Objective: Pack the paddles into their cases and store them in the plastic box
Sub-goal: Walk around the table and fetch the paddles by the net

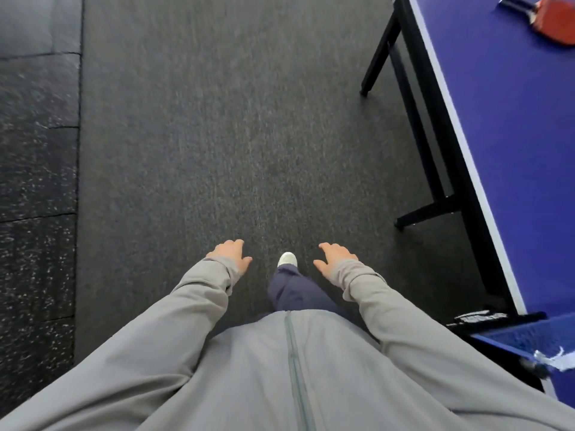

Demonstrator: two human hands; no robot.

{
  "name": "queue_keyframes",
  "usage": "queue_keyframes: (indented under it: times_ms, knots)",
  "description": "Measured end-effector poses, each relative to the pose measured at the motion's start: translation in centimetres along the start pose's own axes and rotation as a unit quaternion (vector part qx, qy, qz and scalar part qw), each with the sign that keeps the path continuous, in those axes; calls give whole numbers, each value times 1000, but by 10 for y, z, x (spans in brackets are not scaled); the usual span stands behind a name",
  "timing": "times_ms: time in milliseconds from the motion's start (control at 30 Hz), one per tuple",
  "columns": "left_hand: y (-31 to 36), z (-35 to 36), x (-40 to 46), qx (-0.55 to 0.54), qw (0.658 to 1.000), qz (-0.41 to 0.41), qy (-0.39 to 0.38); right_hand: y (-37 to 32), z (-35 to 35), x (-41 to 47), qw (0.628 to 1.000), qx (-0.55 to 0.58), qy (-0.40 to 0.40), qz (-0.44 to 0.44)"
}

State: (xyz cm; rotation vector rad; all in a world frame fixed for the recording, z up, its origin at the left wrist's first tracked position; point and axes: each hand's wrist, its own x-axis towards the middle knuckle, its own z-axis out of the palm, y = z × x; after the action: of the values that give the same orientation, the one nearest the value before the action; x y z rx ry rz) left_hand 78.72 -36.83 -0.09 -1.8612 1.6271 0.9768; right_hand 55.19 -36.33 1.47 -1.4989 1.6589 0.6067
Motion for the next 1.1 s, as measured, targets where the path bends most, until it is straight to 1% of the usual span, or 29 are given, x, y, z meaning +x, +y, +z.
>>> queue_keyframes:
  times_ms: [167, 333, 467, 600, 733, 833, 933, 1100]
  knots:
    - [40, -80, 55, 8, 999, 35, 14, -7, -81, 46, 999, 12, 30, 1]
    - [76, -145, 104, 40, 997, 67, 14, -10, -143, 80, 998, 34, 43, 16]
    - [99, -198, 154, 59, 994, 96, 12, -15, -183, 112, 997, 53, 48, 38]
    - [130, -255, 211, 113, 983, 148, 8, -20, -227, 144, 990, 96, 70, 81]
    - [174, -312, 252, 180, 961, 209, 13, -23, -266, 159, 975, 161, 92, 119]
    - [215, -339, 269, 228, 939, 256, 16, -16, -285, 161, 958, 214, 115, 149]
    - [260, -348, 276, 281, 909, 308, 10, 2, -295, 158, 933, 271, 143, 187]
    - [350, -341, 269, 341, 858, 385, -1, 54, -303, 145, 880, 355, 192, 249]
